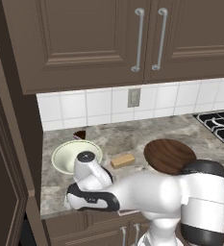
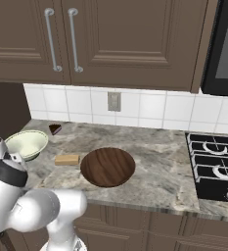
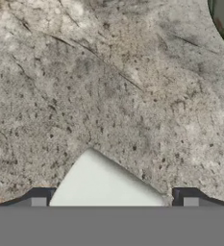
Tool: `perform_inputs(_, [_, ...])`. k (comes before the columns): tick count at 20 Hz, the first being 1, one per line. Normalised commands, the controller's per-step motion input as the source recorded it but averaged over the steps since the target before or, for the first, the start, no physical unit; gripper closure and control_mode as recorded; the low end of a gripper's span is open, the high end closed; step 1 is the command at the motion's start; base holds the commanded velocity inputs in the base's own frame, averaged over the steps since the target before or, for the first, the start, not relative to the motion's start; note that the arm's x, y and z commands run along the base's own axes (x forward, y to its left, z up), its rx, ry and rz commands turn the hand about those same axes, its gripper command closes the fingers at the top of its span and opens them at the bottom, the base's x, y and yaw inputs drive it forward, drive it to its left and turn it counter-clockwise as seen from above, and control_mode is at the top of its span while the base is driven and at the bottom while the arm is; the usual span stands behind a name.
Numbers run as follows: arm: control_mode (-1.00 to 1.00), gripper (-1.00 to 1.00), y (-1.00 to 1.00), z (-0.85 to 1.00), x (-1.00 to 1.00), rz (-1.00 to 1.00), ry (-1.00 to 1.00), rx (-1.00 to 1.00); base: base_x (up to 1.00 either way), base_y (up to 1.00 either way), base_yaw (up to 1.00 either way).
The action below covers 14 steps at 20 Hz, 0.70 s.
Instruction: Pick both bowls and place them on the counter. Then place the cream cheese stick in one bowl and place the marshmallow in the other bowl.
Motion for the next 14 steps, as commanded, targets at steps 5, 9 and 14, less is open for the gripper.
perform_inputs(5, [-1.00,1.00,0.04,-0.25,0.00,0.00,0.07,0.00,0.00,0.00,0.00])
perform_inputs(9, [-1.00,1.00,0.05,-0.21,0.00,-0.01,0.05,0.00,0.00,0.00,0.00])
perform_inputs(14, [-1.00,1.00,0.00,-0.03,-0.21,-0.05,0.00,0.00,0.00,0.00,0.00])
